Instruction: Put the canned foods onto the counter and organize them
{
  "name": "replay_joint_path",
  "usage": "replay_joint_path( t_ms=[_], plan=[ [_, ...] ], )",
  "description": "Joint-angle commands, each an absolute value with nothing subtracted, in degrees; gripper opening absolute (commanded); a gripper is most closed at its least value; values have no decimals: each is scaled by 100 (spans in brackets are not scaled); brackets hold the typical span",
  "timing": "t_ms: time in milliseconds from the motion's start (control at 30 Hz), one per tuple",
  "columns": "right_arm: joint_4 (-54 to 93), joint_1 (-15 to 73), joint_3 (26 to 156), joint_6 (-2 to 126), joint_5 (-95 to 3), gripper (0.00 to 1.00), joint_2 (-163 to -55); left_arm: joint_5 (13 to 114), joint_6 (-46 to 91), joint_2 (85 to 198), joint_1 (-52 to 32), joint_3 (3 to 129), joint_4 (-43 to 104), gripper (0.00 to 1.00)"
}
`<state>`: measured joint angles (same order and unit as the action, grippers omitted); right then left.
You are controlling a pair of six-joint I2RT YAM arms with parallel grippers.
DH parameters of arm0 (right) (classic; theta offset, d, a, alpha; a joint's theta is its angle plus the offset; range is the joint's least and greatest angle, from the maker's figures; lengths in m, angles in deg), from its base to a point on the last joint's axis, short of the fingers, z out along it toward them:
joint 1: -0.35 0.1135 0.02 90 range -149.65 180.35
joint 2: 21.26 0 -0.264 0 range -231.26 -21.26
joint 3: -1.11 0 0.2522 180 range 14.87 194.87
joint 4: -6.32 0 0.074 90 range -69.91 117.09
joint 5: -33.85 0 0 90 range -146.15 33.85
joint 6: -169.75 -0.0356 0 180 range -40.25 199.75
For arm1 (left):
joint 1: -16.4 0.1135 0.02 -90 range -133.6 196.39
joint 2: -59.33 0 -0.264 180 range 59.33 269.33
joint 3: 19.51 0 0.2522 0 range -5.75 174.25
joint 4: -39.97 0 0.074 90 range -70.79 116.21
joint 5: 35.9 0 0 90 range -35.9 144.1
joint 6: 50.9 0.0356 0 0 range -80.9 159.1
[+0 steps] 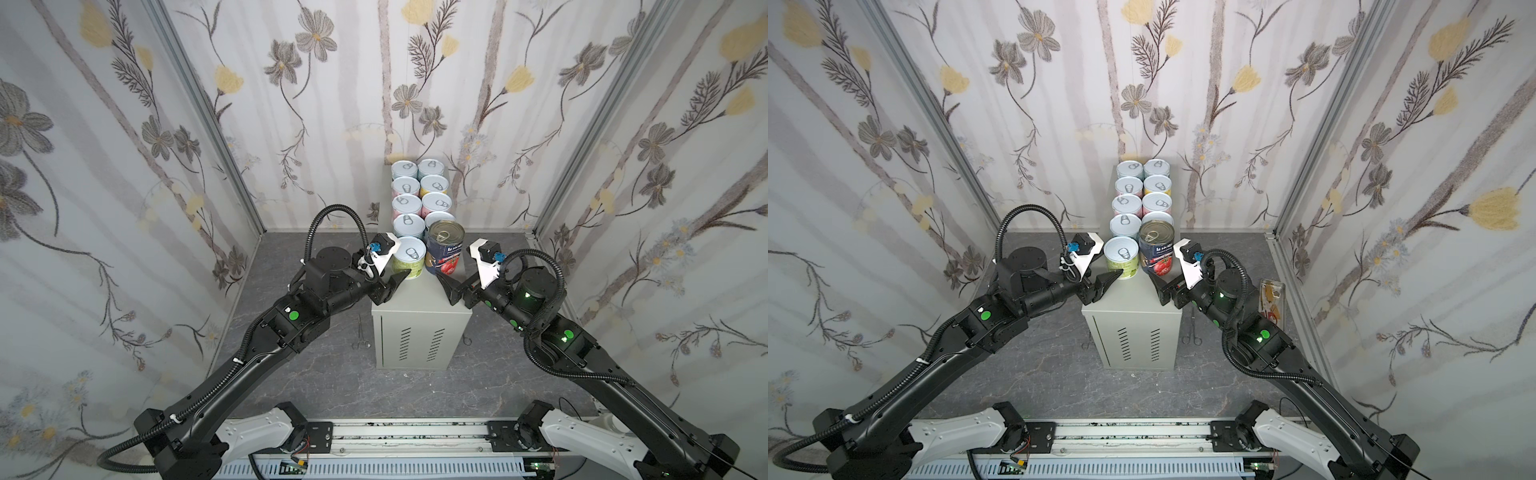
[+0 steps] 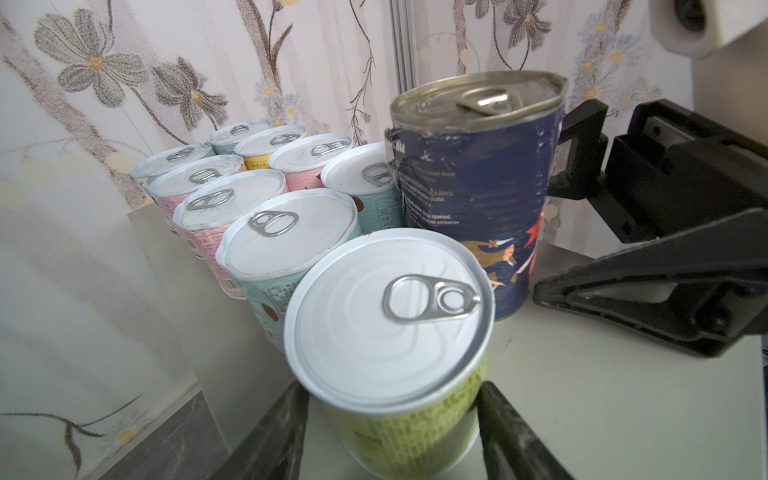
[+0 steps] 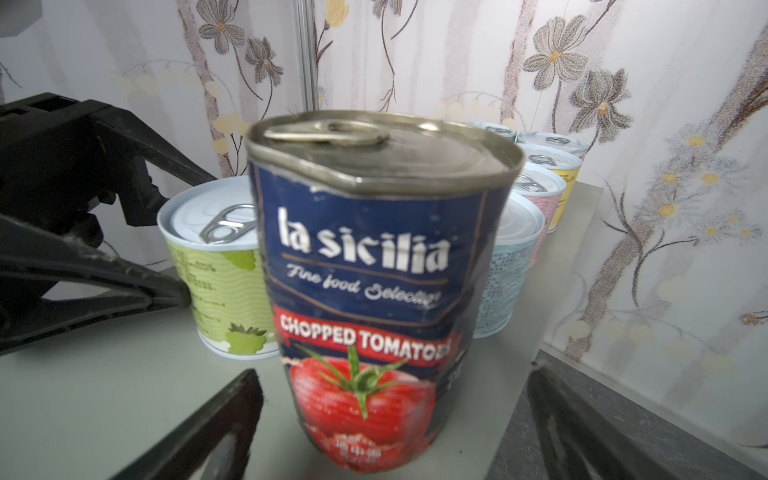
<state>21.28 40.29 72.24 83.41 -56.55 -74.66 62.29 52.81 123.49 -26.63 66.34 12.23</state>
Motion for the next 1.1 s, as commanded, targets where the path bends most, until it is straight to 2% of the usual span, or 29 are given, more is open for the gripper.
replay_joint_path(
  t_ms=[0, 1067],
  plan=[
    [1932, 4033, 7187, 8417, -5711, 100, -7419, 6210, 5281, 12384, -2650, 6711, 1382, 63],
    [1939, 4034, 7129, 8415, -5702, 100, -7452, 5905, 5255, 12481, -2607, 6773, 1364, 63]
  ],
)
